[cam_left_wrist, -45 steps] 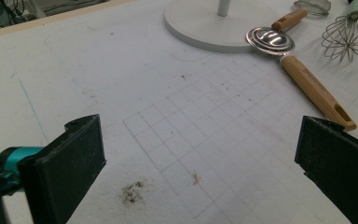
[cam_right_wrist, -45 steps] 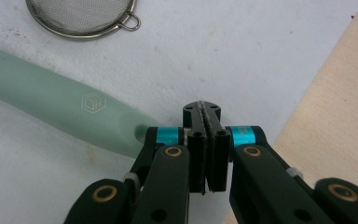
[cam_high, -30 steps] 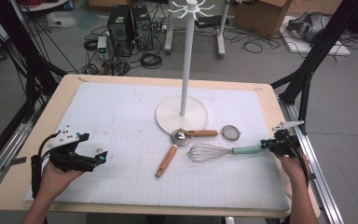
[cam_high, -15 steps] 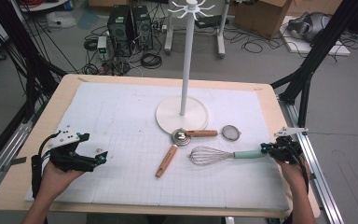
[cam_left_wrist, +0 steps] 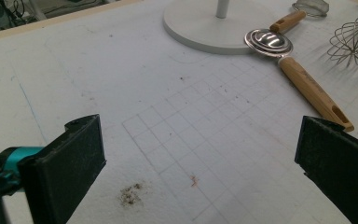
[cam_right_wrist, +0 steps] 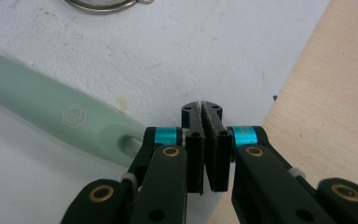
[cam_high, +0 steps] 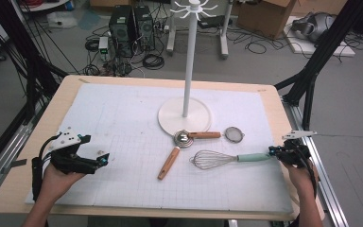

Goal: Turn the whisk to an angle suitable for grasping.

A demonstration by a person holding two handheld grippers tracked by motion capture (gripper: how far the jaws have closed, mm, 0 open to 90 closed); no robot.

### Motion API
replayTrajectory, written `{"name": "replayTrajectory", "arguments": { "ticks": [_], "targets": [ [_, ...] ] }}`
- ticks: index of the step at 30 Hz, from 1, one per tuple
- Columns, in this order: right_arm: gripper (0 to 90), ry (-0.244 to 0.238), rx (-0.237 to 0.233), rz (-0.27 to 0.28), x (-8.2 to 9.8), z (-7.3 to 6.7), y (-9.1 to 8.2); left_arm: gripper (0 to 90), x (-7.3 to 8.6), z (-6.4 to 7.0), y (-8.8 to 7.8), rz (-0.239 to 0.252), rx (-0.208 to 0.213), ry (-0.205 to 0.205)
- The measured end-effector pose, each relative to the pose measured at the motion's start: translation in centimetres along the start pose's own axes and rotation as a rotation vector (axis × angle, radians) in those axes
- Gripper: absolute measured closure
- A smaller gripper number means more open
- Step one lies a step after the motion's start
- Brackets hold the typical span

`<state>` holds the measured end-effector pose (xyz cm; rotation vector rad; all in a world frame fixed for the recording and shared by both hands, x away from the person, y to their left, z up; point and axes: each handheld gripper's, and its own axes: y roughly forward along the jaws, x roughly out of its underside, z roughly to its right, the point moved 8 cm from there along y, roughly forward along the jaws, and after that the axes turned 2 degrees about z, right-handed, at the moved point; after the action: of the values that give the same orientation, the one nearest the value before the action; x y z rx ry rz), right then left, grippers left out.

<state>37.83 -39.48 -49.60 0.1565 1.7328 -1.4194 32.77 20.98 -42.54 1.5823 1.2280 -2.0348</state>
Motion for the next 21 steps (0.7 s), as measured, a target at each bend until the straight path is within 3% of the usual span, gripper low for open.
{"name": "replayTrajectory", "arguments": {
  "ticks": [6, 14, 16, 17, 18, 19, 20, 21],
  "targets": [
    [89.0, -0.026, -0.007, 0.0, 0.4, -0.7, -0.4, 1.8, -0.1, 0.0, 0.0, 0.003, 0.001, -0.002],
    [88.1, -0.009, -0.008, 0.007, 0.7, -1.1, -0.8, 1.9, -0.1, 0.1, -0.1, 0.003, -0.003, -0.003],
    [83.1, -0.006, 0.052, 0.041, 0.7, -1.4, -1.7, 1.8, -0.1, 0.1, -0.1, 0.001, -0.003, -0.001],
    [83.1, -0.006, 0.052, 0.041, 0.7, -1.4, -1.7, 1.8, -0.1, 0.1, -0.1, 0.001, -0.002, -0.002],
    [83.8, -0.028, 0.059, 0.07, 0.5, -1.9, -2.2, 1.8, -0.1, 0.0, -0.1, 0.004, -0.001, -0.001],
    [85.6, -0.117, 0.014, 0.125, 0.1, -4.5, -3.6, 1.9, 0.0, 0.0, -0.1, 0.001, -0.004, -0.003],
    [85.6, -0.117, 0.014, 0.125, 0.1, -4.5, -3.6, 1.9, 0.0, 0.0, -0.1, 0.0, -0.004, -0.004],
    [89.4, -0.214, -0.065, 0.123, 0.1, -7.1, -4.1, 1.9, 0.1, -0.1, -0.1, -0.001, -0.004, -0.005]
  ]
}}
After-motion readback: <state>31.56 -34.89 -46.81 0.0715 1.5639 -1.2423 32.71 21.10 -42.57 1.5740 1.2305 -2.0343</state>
